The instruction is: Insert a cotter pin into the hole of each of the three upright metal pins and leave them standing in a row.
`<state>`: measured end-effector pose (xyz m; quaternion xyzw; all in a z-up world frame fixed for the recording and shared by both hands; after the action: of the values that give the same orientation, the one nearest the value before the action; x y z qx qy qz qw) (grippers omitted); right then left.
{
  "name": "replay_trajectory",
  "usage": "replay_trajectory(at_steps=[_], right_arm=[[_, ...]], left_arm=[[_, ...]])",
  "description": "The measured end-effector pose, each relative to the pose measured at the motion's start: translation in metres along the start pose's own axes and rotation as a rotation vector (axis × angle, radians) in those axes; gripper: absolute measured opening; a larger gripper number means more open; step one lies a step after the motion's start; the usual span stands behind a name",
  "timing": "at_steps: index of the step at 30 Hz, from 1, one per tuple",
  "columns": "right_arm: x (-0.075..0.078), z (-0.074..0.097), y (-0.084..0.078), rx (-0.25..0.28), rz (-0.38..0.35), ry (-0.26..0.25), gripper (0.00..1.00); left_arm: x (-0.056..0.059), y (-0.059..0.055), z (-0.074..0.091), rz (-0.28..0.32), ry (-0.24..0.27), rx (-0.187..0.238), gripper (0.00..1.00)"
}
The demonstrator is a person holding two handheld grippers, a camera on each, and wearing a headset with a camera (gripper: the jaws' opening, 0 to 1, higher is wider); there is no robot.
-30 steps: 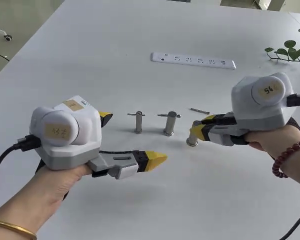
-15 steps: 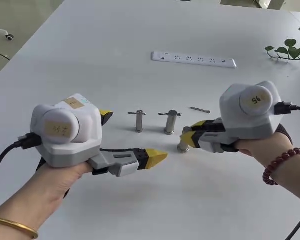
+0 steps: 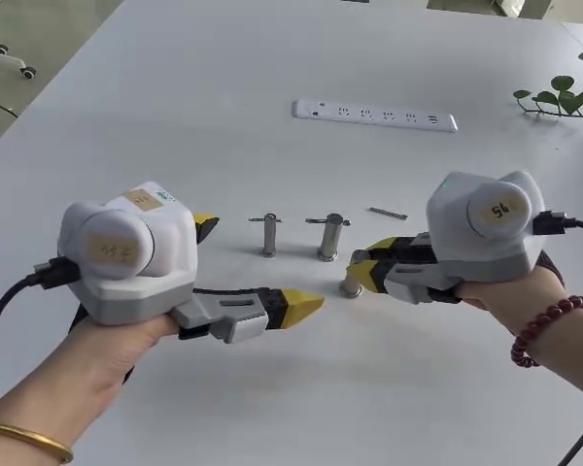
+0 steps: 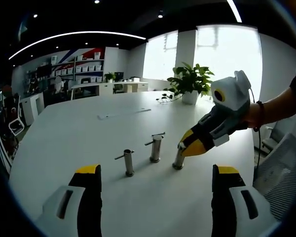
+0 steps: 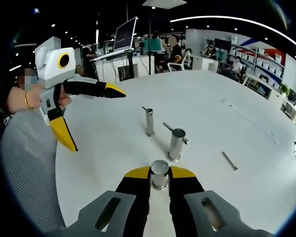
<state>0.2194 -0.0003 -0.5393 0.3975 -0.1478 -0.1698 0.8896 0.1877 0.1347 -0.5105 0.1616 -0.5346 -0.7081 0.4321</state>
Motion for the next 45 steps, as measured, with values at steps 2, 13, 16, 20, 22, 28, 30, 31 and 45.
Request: replay_trajectory(at_steps=[2, 13, 16, 20, 22, 28, 30, 31, 45], right_arm=[[-0.001, -0.002, -0.004, -0.026, 0.03, -0.002, 0.09], [-0.004, 0.001, -0.011, -0.016, 0.007, 0.01, 0.17], [-0.004, 0.004, -0.012, -0.013, -0.003, 0.01, 0.18], [-0.001, 0.01, -0.013, -0.007, -0.014, 0.011, 0.21], [0.0, 0.013, -0.014, -0.026, -0.039, 0.011, 0.22], [0.019, 0.023, -0.019, -0.043, -0.04, -0.009, 0.23], [0.026, 0.027, -0.017, -0.041, -0.048, -0.02, 0.23], [0.031, 0.028, -0.017, -0.042, -0.059, -0.029, 0.23], [0.09, 0.024, -0.008, -0.11, -0.05, -0.07, 0.2]], left_arm=[[0.0, 0.0, 0.0, -0.002, 0.0, 0.0, 0.93], [0.0, -0.001, 0.0, -0.003, 0.004, -0.006, 0.94], [0.0, -0.001, 0.0, -0.004, 0.004, -0.006, 0.94], [0.001, -0.002, -0.001, -0.006, 0.005, -0.009, 0.94], [0.001, -0.002, 0.0, -0.006, 0.007, -0.007, 0.95], [0.0, -0.002, -0.001, -0.003, 0.01, -0.001, 0.96], [0.0, -0.002, -0.001, -0.007, 0.01, 0.0, 0.97], [0.001, -0.002, -0.001, -0.009, 0.01, -0.001, 0.97], [0.0, 0.0, -0.002, -0.021, 0.017, 0.016, 0.99]])
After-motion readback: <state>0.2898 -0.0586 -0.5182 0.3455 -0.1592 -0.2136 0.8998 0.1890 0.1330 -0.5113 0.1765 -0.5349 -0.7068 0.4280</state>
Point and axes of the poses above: the centre of the closed fingertips' face, and the gripper's own axes: z roughly backward along the fingers, x roughly to its right, y roughly out of its top, the point moved 4 cm from there along z, roughly backward along the fingers, and after that the axes turned 8 degrees about z, right-handed, at the moved point
